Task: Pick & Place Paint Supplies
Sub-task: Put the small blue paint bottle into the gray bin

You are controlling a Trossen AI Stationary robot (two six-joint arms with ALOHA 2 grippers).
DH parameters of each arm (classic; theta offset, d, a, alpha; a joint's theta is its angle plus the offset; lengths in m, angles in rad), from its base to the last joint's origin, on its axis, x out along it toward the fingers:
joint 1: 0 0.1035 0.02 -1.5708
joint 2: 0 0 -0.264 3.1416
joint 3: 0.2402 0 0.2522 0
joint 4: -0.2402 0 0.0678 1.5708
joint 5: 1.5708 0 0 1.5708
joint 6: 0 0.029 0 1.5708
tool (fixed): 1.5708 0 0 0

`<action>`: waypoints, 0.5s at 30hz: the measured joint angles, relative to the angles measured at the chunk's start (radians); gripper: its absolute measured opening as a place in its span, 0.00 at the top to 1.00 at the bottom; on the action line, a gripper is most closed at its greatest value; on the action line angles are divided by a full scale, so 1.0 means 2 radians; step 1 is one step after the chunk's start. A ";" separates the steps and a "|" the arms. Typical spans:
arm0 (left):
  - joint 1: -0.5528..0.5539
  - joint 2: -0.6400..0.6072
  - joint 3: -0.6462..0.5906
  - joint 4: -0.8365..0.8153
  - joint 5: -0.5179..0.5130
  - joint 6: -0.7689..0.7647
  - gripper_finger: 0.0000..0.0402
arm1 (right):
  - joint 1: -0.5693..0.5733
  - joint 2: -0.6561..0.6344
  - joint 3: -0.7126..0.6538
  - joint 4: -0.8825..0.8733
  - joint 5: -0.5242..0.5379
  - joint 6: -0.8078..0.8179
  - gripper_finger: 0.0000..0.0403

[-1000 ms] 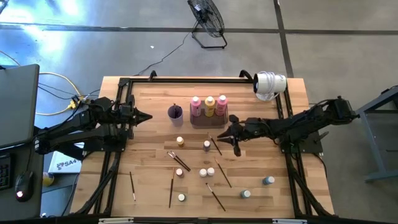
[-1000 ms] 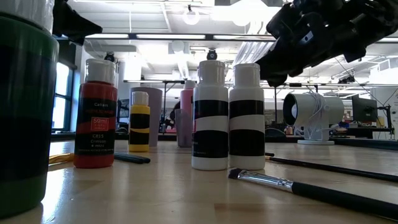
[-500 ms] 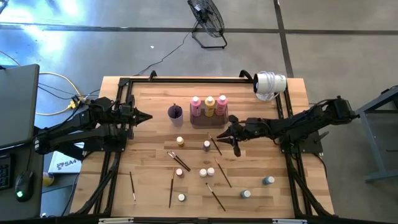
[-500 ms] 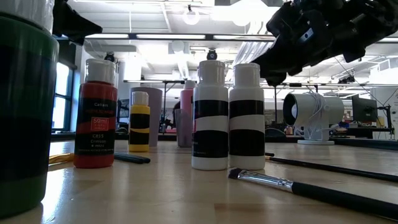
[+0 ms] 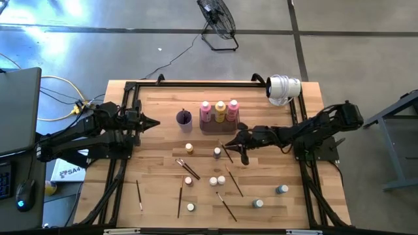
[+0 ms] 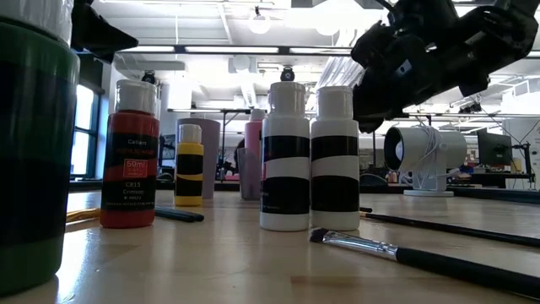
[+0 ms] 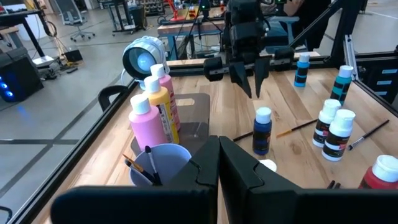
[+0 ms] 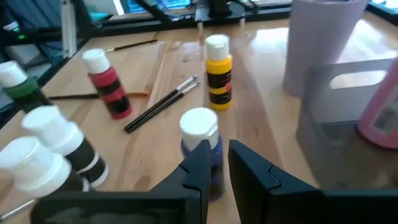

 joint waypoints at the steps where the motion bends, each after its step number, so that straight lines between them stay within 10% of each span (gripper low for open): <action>1: 0.000 0.000 0.000 0.000 0.000 0.000 0.99 | 0.000 0.000 0.000 0.000 0.009 0.000 0.88; 15: 0.000 0.000 0.000 -0.002 0.000 0.000 0.99 | 0.000 0.000 0.000 -0.006 0.035 0.000 0.79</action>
